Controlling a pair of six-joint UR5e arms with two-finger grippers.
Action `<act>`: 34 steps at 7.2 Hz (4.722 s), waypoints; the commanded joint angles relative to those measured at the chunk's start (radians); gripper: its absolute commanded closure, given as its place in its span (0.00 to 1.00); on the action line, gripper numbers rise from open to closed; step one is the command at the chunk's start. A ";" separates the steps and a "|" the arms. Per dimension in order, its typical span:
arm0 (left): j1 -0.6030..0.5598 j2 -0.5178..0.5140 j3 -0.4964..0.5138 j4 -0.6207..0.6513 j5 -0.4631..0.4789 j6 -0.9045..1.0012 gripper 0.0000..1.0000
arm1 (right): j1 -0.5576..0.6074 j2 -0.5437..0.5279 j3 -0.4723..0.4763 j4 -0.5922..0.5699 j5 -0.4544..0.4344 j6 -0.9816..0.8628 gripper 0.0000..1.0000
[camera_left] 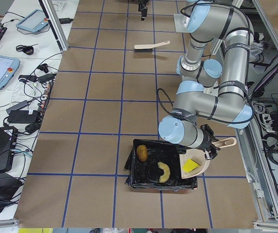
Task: Sweep and dump trash in nearest bin
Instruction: 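Lower brush onto table, open right gripper and raise it away, then bring the empty dustpan back over the table with left gripper, then lower dustpan onto table beyond the brush and open left gripper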
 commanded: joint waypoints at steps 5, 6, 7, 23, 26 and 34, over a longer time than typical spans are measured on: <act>-0.093 0.004 0.005 -0.021 0.056 -0.040 1.00 | -0.394 -0.096 -0.057 0.166 0.030 -0.344 0.08; -0.093 -0.004 -0.001 -0.022 0.058 -0.045 1.00 | -0.394 -0.098 -0.057 0.157 0.032 -0.335 0.08; -0.093 0.010 0.011 -0.031 0.058 -0.043 1.00 | -0.394 -0.099 -0.056 0.150 0.034 -0.333 0.09; -0.775 0.126 -0.024 0.338 -0.465 -0.147 1.00 | -0.385 -0.116 -0.042 0.154 0.097 -0.128 0.00; -1.005 0.134 -0.045 0.282 -0.566 -0.563 1.00 | -0.383 -0.116 -0.041 0.156 0.097 -0.131 0.00; -1.489 -0.123 -0.095 0.590 -0.749 -1.133 1.00 | -0.380 -0.116 -0.042 0.156 0.097 -0.132 0.00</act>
